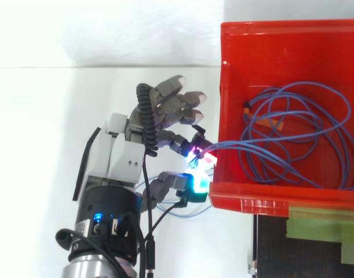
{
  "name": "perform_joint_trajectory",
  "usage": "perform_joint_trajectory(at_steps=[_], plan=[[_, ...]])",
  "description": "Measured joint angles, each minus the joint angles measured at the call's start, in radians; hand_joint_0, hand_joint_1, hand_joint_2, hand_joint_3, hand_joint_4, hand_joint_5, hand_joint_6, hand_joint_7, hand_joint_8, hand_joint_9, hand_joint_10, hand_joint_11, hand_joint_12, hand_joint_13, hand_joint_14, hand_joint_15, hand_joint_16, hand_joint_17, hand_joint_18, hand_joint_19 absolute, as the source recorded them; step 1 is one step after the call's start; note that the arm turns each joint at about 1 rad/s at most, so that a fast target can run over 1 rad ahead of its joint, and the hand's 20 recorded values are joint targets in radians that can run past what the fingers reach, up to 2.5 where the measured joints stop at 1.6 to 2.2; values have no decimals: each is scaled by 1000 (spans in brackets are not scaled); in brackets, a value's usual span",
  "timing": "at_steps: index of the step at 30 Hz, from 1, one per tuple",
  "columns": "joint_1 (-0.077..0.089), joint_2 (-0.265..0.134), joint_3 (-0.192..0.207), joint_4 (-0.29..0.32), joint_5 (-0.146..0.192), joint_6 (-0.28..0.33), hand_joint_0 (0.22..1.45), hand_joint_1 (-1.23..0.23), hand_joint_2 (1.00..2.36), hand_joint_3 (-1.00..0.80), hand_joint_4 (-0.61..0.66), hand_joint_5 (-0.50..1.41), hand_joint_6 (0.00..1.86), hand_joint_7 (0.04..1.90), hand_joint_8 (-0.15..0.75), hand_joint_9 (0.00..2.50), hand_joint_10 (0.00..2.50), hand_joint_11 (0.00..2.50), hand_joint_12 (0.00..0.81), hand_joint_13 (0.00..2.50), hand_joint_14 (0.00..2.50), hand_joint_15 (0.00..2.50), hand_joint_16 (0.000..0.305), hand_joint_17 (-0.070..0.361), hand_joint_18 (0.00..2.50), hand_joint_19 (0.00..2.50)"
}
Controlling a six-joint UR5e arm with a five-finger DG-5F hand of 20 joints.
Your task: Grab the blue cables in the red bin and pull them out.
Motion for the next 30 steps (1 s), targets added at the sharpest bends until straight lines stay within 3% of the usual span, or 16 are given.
perform_joint_trajectory(at_steps=[5,12,23,30], plan=[[1,1,6,-10,0,102,892,-933,1000,-1000,116,939,623,762,272,849,20,615,374,709,13,329,50,112,534,397],[3,1,52,-56,0,244,892,-931,1000,-1000,116,937,627,759,274,850,20,600,374,710,13,340,50,112,535,397],[16,3,159,-228,0,486,891,-929,1000,-1000,112,934,633,755,274,850,20,608,375,712,13,333,50,112,533,397],[29,24,175,-295,4,666,891,-928,1000,-1000,113,933,634,744,275,849,20,608,375,711,13,333,50,112,534,397]])
